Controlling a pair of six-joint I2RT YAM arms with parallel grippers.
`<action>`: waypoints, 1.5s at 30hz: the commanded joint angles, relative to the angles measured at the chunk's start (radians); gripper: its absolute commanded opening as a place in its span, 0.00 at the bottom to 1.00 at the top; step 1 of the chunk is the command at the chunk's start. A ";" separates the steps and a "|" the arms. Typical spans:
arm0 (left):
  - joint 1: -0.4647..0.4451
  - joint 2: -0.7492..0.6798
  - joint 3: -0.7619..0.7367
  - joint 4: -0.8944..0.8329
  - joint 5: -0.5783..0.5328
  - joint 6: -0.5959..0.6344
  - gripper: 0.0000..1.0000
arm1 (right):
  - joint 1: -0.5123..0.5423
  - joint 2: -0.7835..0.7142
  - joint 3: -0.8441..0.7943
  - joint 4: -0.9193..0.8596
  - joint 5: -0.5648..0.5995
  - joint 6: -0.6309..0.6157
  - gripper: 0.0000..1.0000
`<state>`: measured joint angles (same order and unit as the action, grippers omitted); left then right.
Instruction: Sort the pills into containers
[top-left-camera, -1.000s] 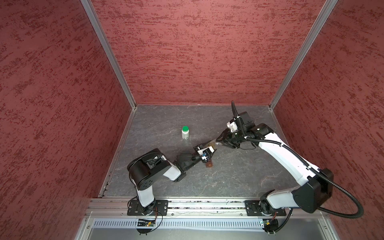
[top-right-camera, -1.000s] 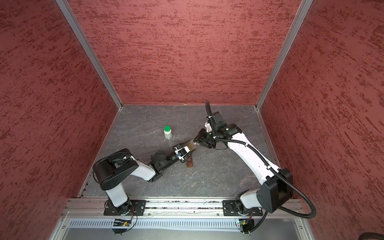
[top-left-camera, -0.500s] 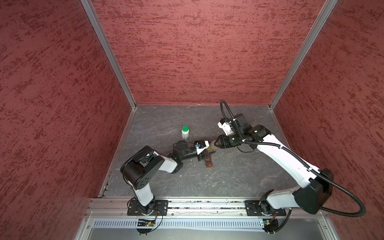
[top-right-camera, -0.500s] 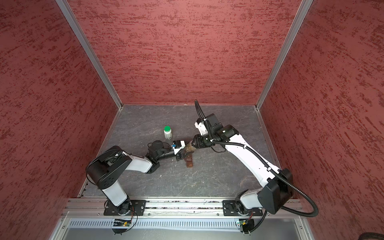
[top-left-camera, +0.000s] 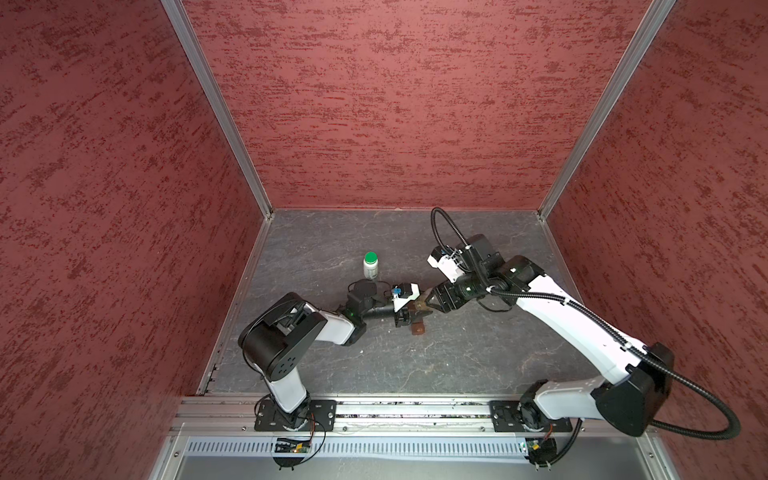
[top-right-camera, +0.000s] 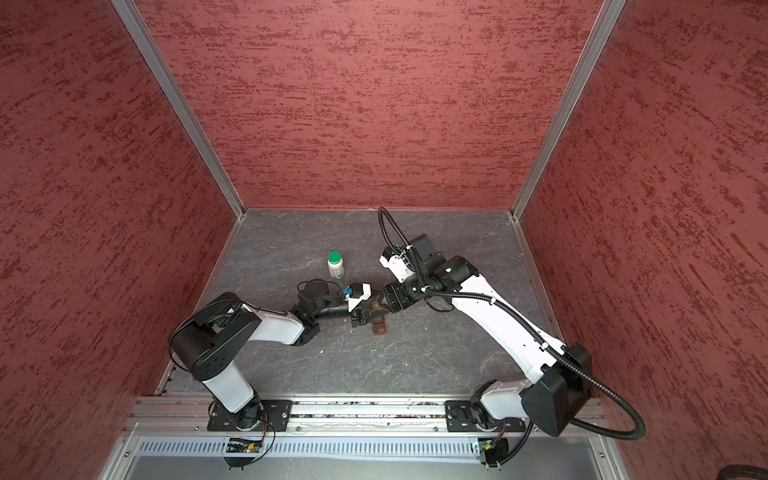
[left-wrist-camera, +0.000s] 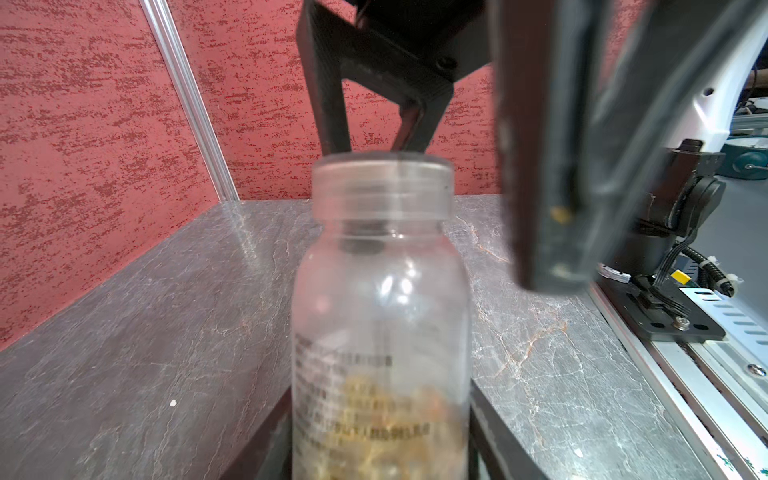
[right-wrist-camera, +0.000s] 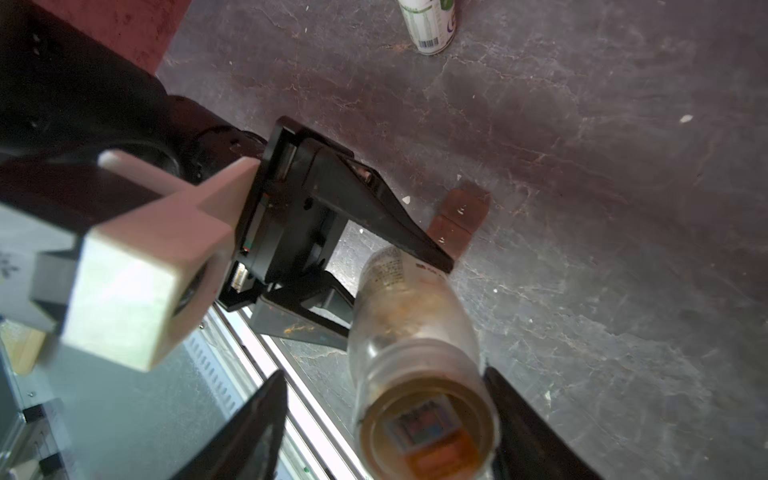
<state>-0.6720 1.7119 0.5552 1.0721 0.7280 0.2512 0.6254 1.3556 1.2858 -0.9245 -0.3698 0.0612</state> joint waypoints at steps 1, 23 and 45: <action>-0.010 -0.014 0.005 0.020 -0.044 0.017 0.00 | -0.005 -0.057 0.059 0.032 0.003 0.039 0.93; -0.143 0.052 -0.043 0.341 -0.774 0.422 0.00 | -0.150 -0.057 0.036 0.162 0.050 0.766 0.78; -0.173 0.085 -0.027 0.341 -0.779 0.447 0.00 | -0.127 0.026 -0.005 0.197 0.007 0.765 0.59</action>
<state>-0.8410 1.7821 0.5117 1.3701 -0.0433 0.6903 0.4908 1.3792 1.2854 -0.7277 -0.3740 0.8299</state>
